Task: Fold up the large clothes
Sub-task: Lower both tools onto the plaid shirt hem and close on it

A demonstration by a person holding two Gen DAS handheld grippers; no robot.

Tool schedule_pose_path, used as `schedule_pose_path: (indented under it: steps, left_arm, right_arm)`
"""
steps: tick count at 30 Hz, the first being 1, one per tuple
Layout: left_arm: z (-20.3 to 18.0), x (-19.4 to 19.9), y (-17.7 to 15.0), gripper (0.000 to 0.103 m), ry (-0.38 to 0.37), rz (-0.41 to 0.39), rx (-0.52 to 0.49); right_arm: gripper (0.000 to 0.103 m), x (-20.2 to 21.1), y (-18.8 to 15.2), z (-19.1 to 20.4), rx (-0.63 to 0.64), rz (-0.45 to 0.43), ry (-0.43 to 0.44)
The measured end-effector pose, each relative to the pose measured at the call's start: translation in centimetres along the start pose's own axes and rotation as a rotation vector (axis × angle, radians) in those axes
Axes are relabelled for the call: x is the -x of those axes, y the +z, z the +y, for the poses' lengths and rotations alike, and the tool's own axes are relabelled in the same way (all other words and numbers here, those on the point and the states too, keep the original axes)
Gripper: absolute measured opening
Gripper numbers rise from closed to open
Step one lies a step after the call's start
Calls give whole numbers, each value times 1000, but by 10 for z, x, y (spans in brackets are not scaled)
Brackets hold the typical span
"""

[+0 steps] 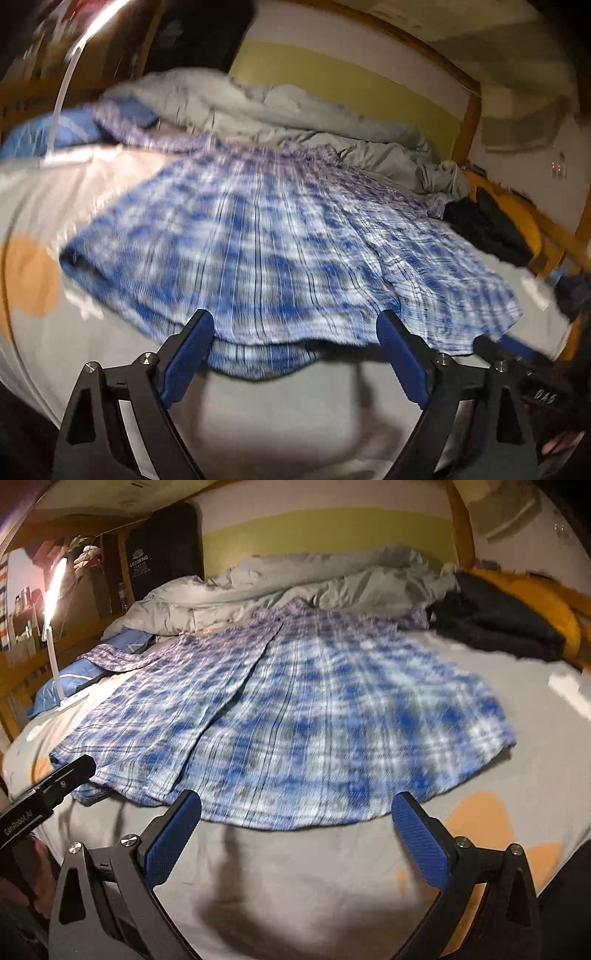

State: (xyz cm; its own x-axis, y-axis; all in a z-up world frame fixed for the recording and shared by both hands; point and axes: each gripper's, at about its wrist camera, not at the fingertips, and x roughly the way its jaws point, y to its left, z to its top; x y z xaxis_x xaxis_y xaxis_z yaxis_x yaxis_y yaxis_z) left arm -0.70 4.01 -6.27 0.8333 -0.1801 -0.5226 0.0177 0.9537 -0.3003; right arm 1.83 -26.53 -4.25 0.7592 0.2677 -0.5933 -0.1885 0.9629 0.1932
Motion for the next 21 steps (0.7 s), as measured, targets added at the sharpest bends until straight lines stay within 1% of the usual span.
schedule_pose_path:
  steps: [3, 6, 7, 8, 10, 11, 12, 14, 16, 19, 20, 21]
  left_arm:
    - [4, -7, -6, 83, -4, 41, 34]
    - [4, -13, -10, 83, 13, 59, 31]
    - [2, -14, -10, 83, 24, 63, 26]
    - [1, -17, -9, 82, 39, 71, 20]
    - [-2, -18, -10, 79, 84, 87, 9]
    - [-2, -17, -11, 75, 100, 94, 21]
    - [0, -13, -12, 73, 101, 103, 49]
    - [7, -5, -17, 73, 86, 117, 112]
    - [13, -1, -21, 73, 55, 120, 156]
    - [18, -11, -13, 73, 20, 129, 177]
    - [18, -13, -9, 73, 14, 123, 175]
    - [16, -17, -4, 73, 6, 119, 163]
  right_arm:
    - [93, -6, -5, -4, -36, 35, 9]
    - [87, -6, -10, -8, -71, 30, -4]
    - [85, -5, -11, -9, -79, 21, -21]
    - [80, -3, -11, -12, -96, 9, -52]
    - [77, -4, -10, -22, -140, 0, -105]
    - [73, -5, -8, -27, -159, 2, -109]
    - [72, -5, -7, -31, -173, 4, -99]
    - [72, -4, -4, -33, -174, 7, -82]
    - [72, -5, -4, -32, -158, 8, -81]
    - [72, -10, -3, -28, -127, 4, -82]
    - [72, -12, 0, -25, -114, 7, -74]
    - [73, -15, 3, -24, -101, 16, -48]
